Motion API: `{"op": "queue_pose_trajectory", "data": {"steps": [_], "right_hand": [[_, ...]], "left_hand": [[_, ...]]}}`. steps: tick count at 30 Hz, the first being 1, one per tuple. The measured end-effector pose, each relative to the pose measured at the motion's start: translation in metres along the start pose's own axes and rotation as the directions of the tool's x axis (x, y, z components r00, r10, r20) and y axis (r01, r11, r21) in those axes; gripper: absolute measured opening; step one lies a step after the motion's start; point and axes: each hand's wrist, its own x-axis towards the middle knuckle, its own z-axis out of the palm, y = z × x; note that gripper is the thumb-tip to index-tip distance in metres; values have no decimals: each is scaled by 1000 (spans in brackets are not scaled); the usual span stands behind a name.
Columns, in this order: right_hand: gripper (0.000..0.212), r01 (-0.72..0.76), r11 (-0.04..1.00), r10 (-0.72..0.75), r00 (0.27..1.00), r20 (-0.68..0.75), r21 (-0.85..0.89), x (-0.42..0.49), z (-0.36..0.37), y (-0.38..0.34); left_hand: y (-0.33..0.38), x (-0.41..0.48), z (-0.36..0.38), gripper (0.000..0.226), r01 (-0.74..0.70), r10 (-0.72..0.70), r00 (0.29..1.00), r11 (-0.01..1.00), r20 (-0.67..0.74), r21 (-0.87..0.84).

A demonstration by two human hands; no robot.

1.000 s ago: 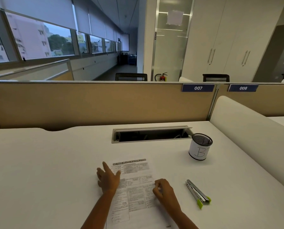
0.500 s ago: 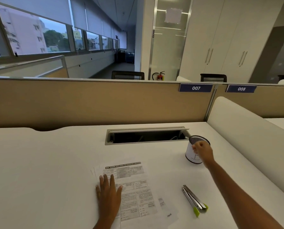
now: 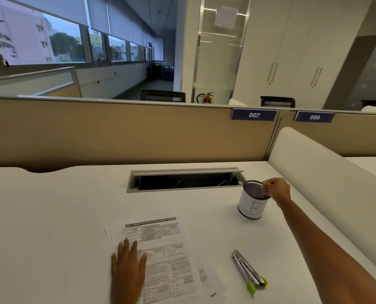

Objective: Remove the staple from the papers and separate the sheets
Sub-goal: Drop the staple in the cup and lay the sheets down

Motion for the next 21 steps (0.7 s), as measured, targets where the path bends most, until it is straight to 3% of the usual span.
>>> {"op": "queue_pose_trajectory", "data": {"steps": [5, 9, 14, 18, 21], "right_hand": [[19, 17, 999, -20, 995, -97, -31, -22, -1, -5], [27, 90, 996, -90, 995, -42, 4, -57, 10, -11], [33, 191, 982, -185, 963, 195, -9, -118, 54, -9], [39, 266, 953, -184, 887, 423, -144, -169, 92, -3], [41, 275, 908, -76, 849, 523, -315, -205, 110, -4]], "left_hand": [[2, -3, -3, 81, 5, -5, 1000, 1000, 17, -13], [5, -4, 1, 80, 30, -32, 999, 998, -27, -58], [13, -9, -25, 39, 247, -255, 966, 957, -38, -150], [19, -19, -51, 45, 385, -392, 920, 912, -24, -143], [25, -20, -64, 46, 499, -498, 866, 852, 52, -159]]}}
